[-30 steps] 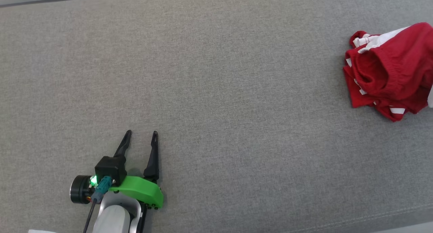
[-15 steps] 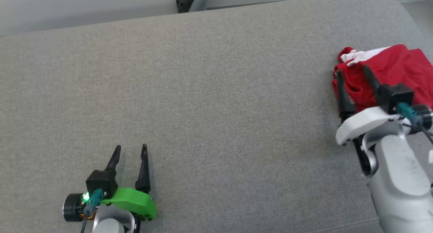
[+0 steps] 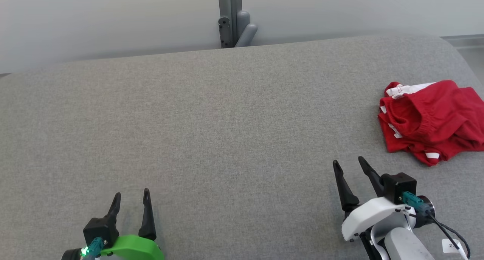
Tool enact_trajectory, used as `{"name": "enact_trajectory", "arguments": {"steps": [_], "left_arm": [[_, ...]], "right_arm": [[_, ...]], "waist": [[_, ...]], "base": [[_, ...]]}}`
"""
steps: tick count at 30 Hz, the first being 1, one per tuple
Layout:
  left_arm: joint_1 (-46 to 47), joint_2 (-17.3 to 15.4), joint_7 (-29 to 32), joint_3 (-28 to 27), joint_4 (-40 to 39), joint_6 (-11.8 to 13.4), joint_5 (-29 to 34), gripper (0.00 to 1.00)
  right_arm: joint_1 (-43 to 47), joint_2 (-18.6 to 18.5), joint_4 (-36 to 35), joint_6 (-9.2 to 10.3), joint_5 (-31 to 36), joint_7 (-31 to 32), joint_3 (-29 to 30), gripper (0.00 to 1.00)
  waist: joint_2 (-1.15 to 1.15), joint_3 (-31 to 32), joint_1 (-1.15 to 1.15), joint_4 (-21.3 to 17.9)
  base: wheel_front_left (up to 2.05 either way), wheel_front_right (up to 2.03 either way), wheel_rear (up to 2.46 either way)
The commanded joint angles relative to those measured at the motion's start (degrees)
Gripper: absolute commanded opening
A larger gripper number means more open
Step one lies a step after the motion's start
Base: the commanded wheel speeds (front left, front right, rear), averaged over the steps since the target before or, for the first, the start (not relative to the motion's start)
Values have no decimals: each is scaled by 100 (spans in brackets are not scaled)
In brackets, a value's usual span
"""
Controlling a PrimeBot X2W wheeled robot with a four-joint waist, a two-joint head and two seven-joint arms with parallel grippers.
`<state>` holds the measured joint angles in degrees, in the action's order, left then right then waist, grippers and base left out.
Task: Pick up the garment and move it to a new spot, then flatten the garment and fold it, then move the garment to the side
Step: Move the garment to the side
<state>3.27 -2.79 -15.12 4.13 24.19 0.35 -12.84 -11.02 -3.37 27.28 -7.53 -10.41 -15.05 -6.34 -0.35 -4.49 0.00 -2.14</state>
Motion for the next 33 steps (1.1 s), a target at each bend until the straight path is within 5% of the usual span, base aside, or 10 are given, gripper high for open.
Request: {"name": "enact_trajectory", "arguments": {"steps": [1, 33], "left_arm": [[-99, -24, 3, -24, -19, -3, 3, 100], [-419, -26, 3, -134, -441, -88, -124, 100]], "right_arm": [[107, -8, -64, 10, -72, -15, 0, 100], [714, 30, -861, 10, 567, -15, 147, 100]], "waist": [[35, 136, 0, 110], [35, 516, 0, -26]], "base": [[0, 0, 0], [0, 0, 0]]}}
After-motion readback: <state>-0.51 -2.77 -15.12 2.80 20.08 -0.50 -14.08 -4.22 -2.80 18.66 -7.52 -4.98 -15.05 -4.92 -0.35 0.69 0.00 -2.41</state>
